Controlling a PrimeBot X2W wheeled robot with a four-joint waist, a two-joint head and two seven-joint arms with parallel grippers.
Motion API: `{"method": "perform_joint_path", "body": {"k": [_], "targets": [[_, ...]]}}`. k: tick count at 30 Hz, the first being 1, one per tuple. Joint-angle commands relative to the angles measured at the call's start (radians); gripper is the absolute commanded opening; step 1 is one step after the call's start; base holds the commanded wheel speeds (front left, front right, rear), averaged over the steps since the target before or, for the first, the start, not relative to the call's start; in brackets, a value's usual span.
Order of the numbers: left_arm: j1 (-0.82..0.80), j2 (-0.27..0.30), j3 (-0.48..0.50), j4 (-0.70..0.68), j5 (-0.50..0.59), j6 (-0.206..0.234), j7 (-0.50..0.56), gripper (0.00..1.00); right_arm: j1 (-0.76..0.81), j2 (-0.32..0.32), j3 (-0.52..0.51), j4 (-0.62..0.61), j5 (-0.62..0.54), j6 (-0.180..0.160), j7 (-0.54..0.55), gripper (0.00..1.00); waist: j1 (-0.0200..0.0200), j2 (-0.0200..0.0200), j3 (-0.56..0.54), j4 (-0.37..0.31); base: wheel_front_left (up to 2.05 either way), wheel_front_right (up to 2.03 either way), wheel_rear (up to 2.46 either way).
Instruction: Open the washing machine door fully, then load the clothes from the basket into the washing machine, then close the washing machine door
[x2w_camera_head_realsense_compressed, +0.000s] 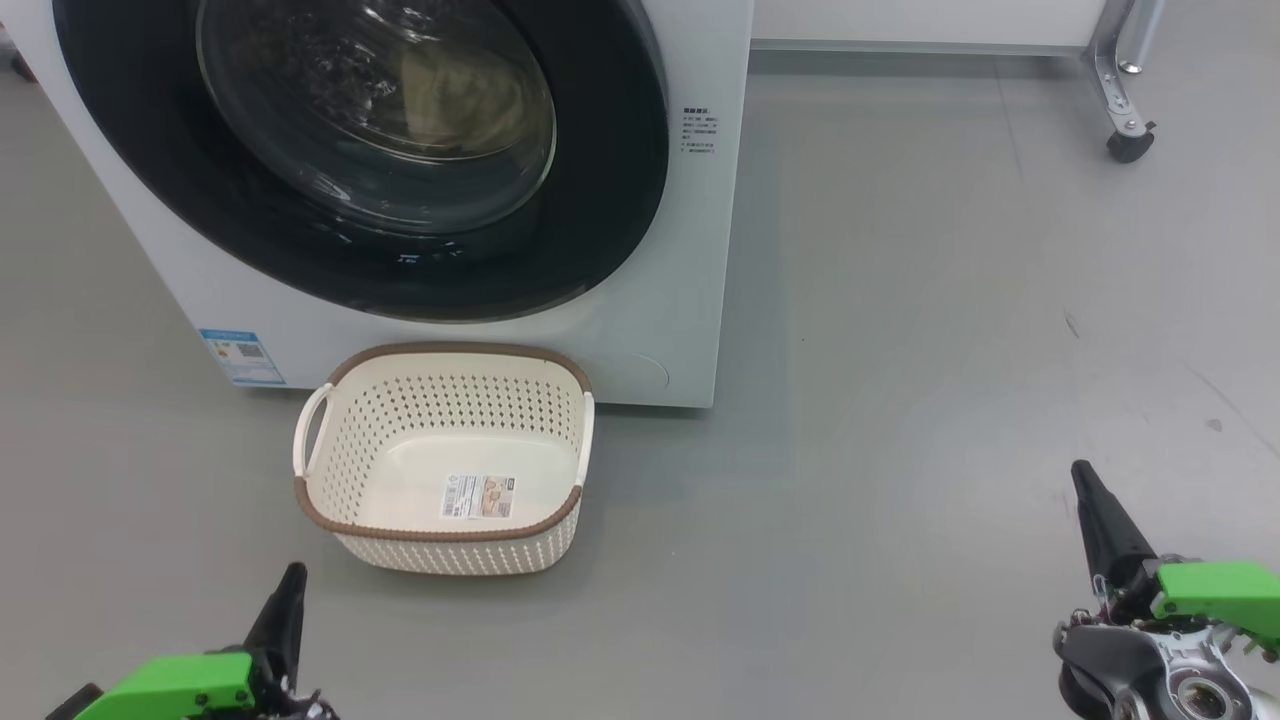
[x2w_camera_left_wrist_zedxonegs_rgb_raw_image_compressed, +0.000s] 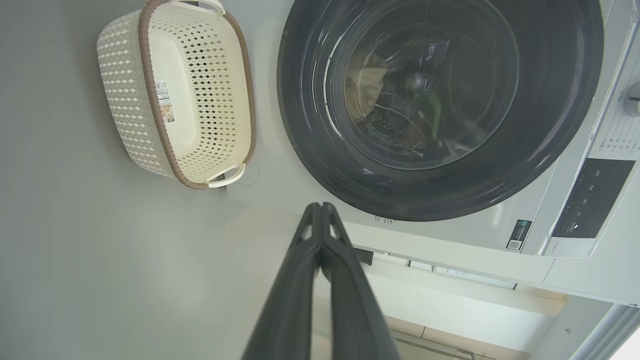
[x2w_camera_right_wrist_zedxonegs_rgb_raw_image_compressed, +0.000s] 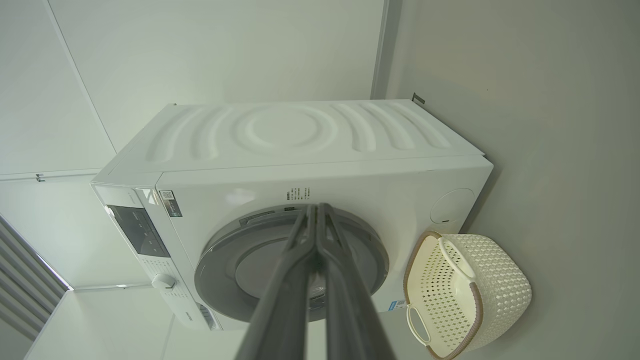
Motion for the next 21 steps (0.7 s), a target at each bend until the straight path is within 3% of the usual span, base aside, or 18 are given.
{"method": "perform_joint_path", "body": {"k": [1,21], "targets": [[-0.057,0.009,0.047,-0.041,-0.035,-0.004,0.011,0.0,-0.058,-0.022,0.023,-0.044,0.037,-0.003,0.014,0.0,0.0,0.0,0.001,-0.001,0.0,0.0,0.0],[-0.058,0.005,0.053,-0.041,-0.031,-0.004,0.016,0.0,-0.058,-0.022,0.023,-0.044,0.038,-0.003,0.014,0.0,0.0,0.0,0.001,-0.001,0.0,0.0,0.0]]}}
